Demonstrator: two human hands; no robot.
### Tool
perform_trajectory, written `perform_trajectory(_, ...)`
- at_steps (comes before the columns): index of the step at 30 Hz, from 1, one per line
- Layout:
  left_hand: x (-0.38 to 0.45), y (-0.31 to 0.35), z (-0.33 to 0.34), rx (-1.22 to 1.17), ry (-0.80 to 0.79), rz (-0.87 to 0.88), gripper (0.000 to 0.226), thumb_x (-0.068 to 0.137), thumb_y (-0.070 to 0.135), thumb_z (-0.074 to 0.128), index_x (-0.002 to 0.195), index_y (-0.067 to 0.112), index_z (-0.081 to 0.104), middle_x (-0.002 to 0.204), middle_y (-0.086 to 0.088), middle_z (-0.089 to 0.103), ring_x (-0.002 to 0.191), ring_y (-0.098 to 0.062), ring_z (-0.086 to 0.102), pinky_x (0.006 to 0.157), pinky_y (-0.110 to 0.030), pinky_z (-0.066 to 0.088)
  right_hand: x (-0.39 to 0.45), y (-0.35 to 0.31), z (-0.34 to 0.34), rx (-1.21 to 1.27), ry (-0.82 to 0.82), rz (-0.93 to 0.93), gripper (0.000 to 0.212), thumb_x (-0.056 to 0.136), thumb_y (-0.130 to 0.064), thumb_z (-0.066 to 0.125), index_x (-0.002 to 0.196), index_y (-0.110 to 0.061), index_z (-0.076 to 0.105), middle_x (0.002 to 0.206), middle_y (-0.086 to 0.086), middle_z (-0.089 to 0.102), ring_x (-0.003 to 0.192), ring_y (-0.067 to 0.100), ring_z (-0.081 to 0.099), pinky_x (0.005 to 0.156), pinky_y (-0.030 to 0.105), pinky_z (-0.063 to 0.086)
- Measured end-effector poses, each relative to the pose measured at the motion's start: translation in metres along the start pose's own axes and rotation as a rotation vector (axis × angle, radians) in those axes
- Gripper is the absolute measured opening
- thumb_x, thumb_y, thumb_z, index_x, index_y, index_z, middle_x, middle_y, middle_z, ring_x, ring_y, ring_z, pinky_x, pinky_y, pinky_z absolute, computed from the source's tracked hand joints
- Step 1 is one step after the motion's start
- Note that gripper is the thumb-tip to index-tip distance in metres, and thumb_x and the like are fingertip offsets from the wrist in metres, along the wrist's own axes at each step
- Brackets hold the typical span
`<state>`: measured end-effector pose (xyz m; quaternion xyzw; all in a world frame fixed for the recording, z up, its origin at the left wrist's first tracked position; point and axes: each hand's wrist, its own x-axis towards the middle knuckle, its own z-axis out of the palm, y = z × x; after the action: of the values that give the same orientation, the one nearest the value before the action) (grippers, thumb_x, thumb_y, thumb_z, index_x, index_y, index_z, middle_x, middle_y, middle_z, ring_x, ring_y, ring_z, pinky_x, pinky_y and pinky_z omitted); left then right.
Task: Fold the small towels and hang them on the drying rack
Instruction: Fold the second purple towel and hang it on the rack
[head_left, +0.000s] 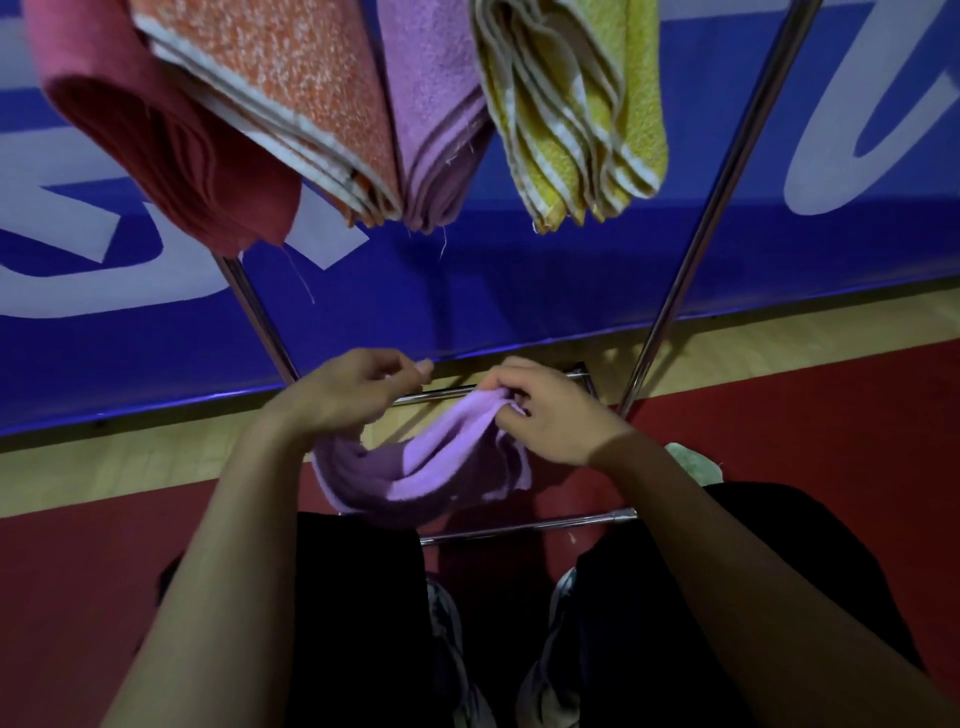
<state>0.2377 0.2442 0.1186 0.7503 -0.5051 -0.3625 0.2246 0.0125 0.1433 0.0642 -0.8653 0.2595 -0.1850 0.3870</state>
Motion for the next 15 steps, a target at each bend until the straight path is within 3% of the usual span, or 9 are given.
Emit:
perform_trajectory(3,-0.001,0.014,0.003,-0.038,-0.08,0.017,0.059,0.093,0.078,0.047,0.103,0.028,0.077,0.057,-0.004,0.05,0.053,-0.011,0.044,0.05,-0.026,0.037,-0.001,-0.018,-0.004,0.243,0.045,-0.001,0.026,0.089,-0.007,0.055,0.105,-0.025,0.066,0.1,-0.006,0.069,0.094,0.015,0.065,0.091,0.034,0.053)
perform_trajectory(5,-0.002,0.024,0.008,-0.08,-0.172,0.049,0.072,0.091,0.083,0.044,0.097,0.02,0.077,0.068,-0.014,0.051,0.058,-0.015,0.045,0.053,-0.029,0.039,-0.001,-0.024,-0.006,0.306,0.072,0.004,0.028,0.09,-0.006,0.058,0.108,-0.026,0.065,0.098,-0.007,0.07,0.093,0.022,0.067,0.092,0.041,0.054)
perform_trajectory(7,-0.004,0.035,0.017,-0.112,-0.209,0.066,0.073,0.094,0.073,0.048,0.083,0.003,0.063,0.062,-0.007,0.041,0.049,-0.013,0.036,0.046,-0.024,0.034,-0.001,-0.026,-0.004,0.343,0.131,-0.008,0.03,0.089,-0.004,0.06,0.109,-0.025,0.066,0.101,-0.005,0.072,0.097,0.024,0.069,0.094,0.046,0.055)
perform_trajectory(9,-0.006,0.043,0.026,-0.142,-0.207,0.095,0.059,0.098,0.063,0.053,0.077,0.008,0.054,0.056,0.0,0.033,0.045,-0.011,0.028,0.043,-0.022,0.03,-0.001,-0.027,-0.003,0.409,0.19,-0.002,0.033,0.087,-0.004,0.061,0.111,-0.025,0.066,0.105,-0.007,0.072,0.102,0.023,0.07,0.096,0.042,0.054)
perform_trajectory(12,-0.006,0.044,0.03,-0.275,-0.207,0.146,0.05,0.103,0.052,0.056,0.083,0.006,0.06,0.056,0.003,0.026,0.048,-0.012,0.021,0.043,-0.022,0.026,-0.002,-0.024,-0.006,0.497,0.25,0.047,0.038,0.089,-0.007,0.068,0.12,-0.028,0.065,0.107,-0.009,0.068,0.09,0.028,0.071,0.087,0.037,0.056)
perform_trajectory(15,-0.005,0.042,0.028,-0.313,-0.11,0.183,0.039,0.107,0.038,0.055,0.075,0.025,0.072,0.053,0.008,0.032,0.048,-0.01,0.025,0.043,-0.022,0.026,-0.002,-0.02,-0.01,0.438,0.33,0.119,0.037,0.09,-0.009,0.073,0.122,-0.026,0.063,0.109,-0.001,0.065,0.073,0.015,0.068,0.073,0.029,0.056)
